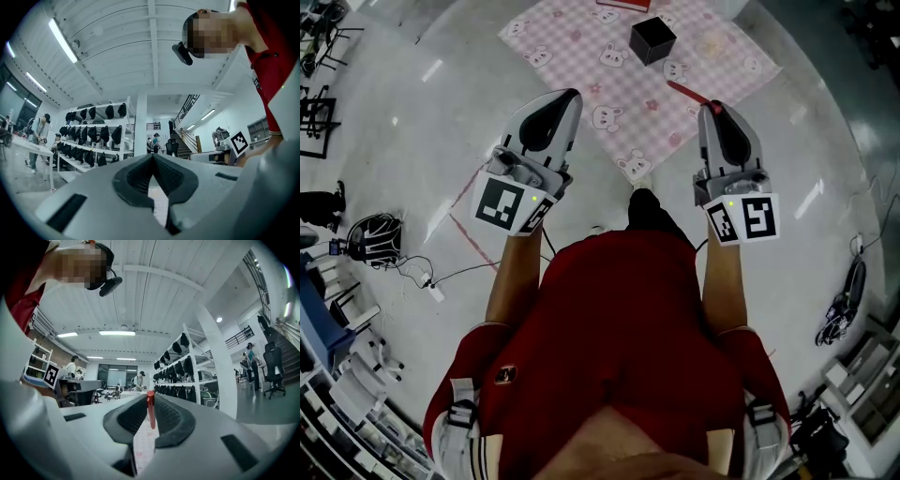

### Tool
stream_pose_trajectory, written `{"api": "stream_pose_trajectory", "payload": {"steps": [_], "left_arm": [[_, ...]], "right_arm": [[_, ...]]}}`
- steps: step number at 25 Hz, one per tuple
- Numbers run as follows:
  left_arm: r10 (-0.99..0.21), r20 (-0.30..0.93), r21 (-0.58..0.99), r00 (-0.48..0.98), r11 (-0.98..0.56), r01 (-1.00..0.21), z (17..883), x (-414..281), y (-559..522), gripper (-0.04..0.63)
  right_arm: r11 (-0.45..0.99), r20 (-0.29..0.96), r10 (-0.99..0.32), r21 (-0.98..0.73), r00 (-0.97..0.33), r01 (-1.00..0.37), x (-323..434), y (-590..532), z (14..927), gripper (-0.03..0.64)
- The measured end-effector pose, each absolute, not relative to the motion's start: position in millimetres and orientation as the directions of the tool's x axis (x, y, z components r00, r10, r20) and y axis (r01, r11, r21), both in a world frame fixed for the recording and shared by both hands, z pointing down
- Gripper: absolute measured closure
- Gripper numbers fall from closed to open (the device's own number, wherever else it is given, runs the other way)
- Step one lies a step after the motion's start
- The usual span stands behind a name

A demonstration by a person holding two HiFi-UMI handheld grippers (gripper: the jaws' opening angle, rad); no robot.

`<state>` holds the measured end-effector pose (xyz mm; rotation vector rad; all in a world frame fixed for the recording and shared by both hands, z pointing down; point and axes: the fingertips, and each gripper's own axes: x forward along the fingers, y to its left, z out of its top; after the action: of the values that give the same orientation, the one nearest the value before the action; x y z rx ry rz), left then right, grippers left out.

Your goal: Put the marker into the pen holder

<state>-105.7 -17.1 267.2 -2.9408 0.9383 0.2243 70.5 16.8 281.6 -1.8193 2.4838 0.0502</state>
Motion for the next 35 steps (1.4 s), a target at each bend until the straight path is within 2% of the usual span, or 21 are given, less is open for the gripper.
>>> {"api": "stream_pose_trajectory", "payload": {"steps": [23,35], "left_arm": [[-0.743,-0.062,0.022,0.666,-0.669,-0.743,309,-18,-170,0.589],[-0.708,-0.001,0.049,0.706,-0.705,-0.707,332,-16,-201,0.589]], "right_arm": [[0.526,0.096,-0.847,0.017,-0.522,-0.850,124,-184,372,0.574],[0.503,0.223,-0.843,0.010,-0.489,-0.864,114,-230,426,0.574]]}}
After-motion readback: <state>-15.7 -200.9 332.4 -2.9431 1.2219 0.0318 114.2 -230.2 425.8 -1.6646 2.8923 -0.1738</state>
